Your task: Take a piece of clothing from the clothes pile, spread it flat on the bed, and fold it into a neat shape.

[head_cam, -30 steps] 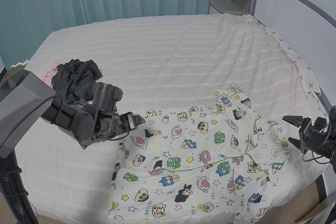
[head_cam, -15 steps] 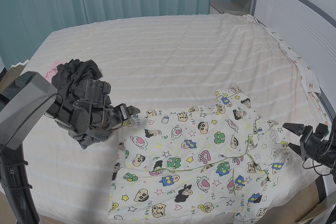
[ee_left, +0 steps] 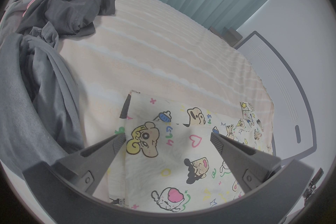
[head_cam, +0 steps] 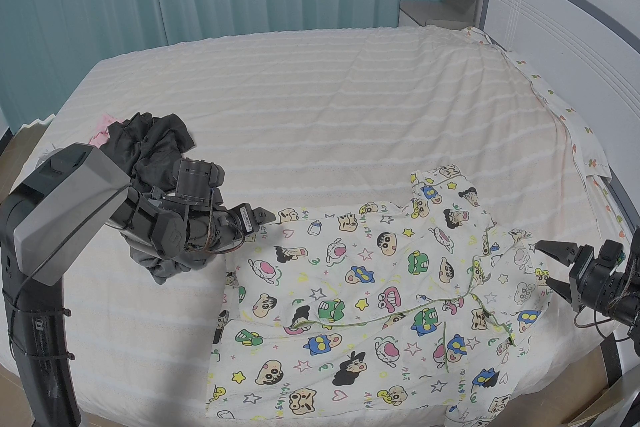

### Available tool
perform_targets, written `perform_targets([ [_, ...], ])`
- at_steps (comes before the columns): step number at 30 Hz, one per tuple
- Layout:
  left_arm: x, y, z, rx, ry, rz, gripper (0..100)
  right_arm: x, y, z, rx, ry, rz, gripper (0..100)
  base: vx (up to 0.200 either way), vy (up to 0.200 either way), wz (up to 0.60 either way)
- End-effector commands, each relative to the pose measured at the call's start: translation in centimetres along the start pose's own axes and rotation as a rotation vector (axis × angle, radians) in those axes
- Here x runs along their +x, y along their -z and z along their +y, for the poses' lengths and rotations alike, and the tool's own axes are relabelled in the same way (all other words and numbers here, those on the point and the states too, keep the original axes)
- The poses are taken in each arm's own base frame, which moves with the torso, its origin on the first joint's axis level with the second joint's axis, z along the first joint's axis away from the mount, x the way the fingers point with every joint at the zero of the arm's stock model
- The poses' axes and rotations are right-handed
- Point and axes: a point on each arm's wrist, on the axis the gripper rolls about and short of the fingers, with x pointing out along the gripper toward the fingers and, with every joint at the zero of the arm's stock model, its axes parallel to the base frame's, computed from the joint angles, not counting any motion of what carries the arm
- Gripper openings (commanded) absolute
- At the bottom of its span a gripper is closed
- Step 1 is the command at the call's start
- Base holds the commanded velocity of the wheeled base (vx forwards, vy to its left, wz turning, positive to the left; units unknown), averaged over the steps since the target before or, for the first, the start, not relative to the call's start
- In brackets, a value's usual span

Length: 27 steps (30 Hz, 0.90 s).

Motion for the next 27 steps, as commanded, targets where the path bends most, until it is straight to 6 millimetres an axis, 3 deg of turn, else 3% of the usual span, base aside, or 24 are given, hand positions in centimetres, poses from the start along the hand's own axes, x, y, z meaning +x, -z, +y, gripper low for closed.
perform_targets([
  [1,0.4,0.2,0.1,-0.001,-0.001,0.006,100,0.0,0.0,-0.1,0.001,0.003,0.003,100,0.000,0.000,0.00],
  [20,0.5,0.4,0.1,-0.001,-0.012,0.010,100,0.1,0.1,-0.1,0.003,0.006,0.008,100,0.000,0.000,0.00],
  [27,2.0,0.7,0.6,-0.003,-0.022,0.016,100,0.1,0.1,-0.2,0.004,0.007,0.007,100,0.000,0.000,0.00],
])
